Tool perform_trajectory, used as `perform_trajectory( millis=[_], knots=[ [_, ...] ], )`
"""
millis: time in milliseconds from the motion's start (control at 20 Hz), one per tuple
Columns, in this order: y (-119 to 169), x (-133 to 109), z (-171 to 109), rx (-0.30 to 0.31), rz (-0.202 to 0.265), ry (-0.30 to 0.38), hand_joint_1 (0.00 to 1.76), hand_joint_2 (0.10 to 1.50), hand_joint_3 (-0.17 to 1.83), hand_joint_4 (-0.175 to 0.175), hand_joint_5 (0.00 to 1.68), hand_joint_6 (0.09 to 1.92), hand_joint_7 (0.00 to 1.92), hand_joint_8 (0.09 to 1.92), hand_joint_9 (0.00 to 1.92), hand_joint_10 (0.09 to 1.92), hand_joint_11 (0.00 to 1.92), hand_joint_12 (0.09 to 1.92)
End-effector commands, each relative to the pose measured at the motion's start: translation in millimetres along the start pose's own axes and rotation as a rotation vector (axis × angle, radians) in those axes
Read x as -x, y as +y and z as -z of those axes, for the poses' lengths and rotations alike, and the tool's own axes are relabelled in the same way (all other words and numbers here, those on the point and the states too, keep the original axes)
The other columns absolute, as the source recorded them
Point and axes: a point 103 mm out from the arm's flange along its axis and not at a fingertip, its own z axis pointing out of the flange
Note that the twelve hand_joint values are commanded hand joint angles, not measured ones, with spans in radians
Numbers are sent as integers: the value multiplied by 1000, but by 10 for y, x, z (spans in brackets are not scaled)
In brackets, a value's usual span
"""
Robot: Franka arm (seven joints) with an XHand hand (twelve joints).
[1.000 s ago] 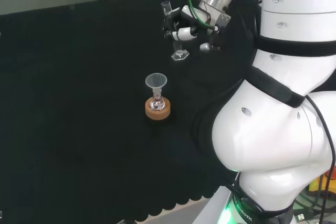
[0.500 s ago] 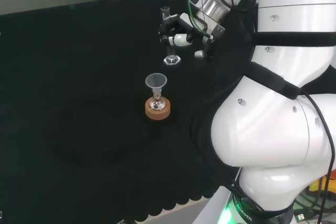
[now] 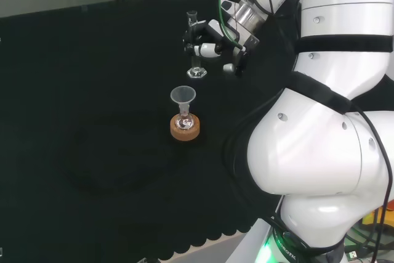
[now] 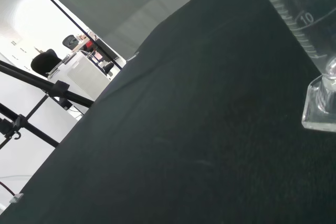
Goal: Put the graduated cylinder back on the table.
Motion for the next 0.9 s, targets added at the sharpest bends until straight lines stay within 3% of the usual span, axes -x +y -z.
perform_trajectory(
  millis=[50, 150, 300, 400, 900],
  knots=[
    [25, 44, -52, -1, 4, 8, 1251, 1133, 3, -175, 935, 1071, 952, 1067, 1340, 87, 1147, 769],
    [18, 45, -68, 1, 2, 4, 1248, 1139, 3, -175, 923, 1090, 938, 1088, 1332, 87, 1136, 782],
    [5, 82, -115, 6, -2, 0, 1170, 1138, 1, -175, 941, 1075, 879, 792, 1284, 87, 1094, 800],
    [-4, 108, -160, 10, -5, -1, 1155, 1141, 2, -175, 937, 1083, 865, 719, 1263, 87, 1077, 805],
    [-54, 82, -217, 4, -1, -5, 1140, 1161, 9, -175, 892, 1146, 694, 712, 1155, 87, 989, 875]
  ],
)
